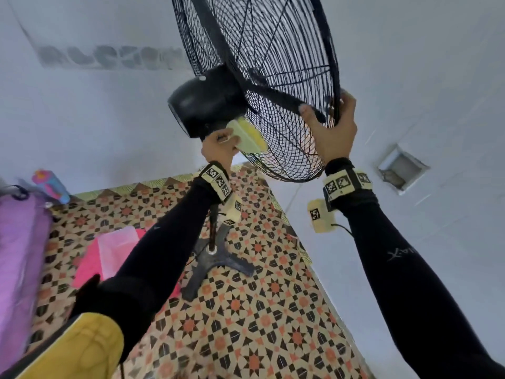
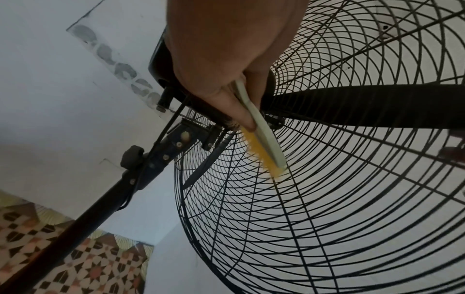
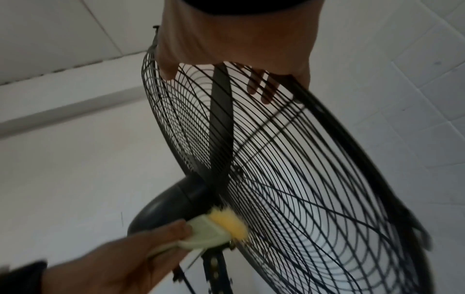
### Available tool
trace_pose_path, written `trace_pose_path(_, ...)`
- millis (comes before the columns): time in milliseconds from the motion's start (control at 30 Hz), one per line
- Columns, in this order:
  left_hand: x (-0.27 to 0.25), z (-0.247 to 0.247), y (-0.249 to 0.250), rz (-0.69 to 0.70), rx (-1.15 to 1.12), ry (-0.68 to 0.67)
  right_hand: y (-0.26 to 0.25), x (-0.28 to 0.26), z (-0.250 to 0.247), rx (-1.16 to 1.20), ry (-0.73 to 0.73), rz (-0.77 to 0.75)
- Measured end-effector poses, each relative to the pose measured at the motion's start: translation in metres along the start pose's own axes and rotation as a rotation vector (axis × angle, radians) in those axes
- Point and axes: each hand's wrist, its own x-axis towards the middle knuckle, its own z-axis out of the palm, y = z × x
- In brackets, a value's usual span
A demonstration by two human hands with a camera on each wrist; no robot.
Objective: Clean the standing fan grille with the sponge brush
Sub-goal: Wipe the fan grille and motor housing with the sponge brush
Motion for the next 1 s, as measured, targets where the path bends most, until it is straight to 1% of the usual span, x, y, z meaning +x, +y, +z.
trace_pose_path(67,0.001,0.004,0.006,0.019,-0.031,-0.058,-0.008,0.007,0.005,-0.015,0.016,0.000)
trace_pose_path(133,-0.005,0.008,0.008,0.034,-0.087,-0.154,-0.006,0.004,0.008,-0.046,0.046,0.017)
trace_pose_path(233,-0.016,0.008,-0.004,0.022,-0.216,-0.301,-0.002,-0.004,0.013,-0.060,0.125,0.026)
trace_pose_path(300,-0.017,0.008,-0.010,0.028,-0.227,-0.387,-0.001,-0.007,0.015,-0.056,0.162,0.022)
trace_pose_path(333,-0.016,0.009,-0.010,0.038,-0.201,-0.408,-0.001,-0.007,0.016,-0.054,0.167,0.026)
trace_pose_path(433,-0.017,0.012,-0.003,0.068,-0.130,-0.349,-0.001,-0.008,0.016,-0.065,0.175,0.028)
trace_pose_path(500,-0.022,0.012,-0.003,0.034,-0.101,-0.353,-0.002,-0.009,0.018,-0.075,0.190,0.027)
trace_pose_path(533,-0.025,0.009,-0.006,-0.001,-0.076,-0.388,-0.001,-0.010,0.018,-0.072,0.196,0.029)
trace_pose_path(600,-0.028,-0.001,-0.012,-0.070,-0.028,-0.499,-0.001,-0.012,0.018,-0.066,0.207,0.028)
trace_pose_path(633,-0.028,-0.008,-0.012,-0.082,-0.022,-0.530,-0.002,-0.014,0.019,-0.070,0.208,0.029)
trace_pose_path(667,-0.026,-0.012,-0.008,-0.074,-0.037,-0.524,-0.003,-0.014,0.020,-0.076,0.206,0.029)
trace_pose_path(767,-0.012,-0.010,0.009,-0.027,-0.135,-0.368,-0.005,-0.015,0.021,-0.087,0.199,0.030)
trace_pose_path(833,-0.010,-0.002,0.011,-0.014,-0.154,-0.327,-0.005,-0.015,0.023,-0.093,0.202,0.029)
trace_pose_path(900,-0.022,0.003,-0.002,-0.044,-0.095,-0.358,-0.004,-0.017,0.023,-0.087,0.217,0.035)
trace_pose_path(1000,-0.048,-0.002,-0.029,-0.143,-0.026,-0.471,-0.003,-0.018,0.021,-0.094,0.224,0.044)
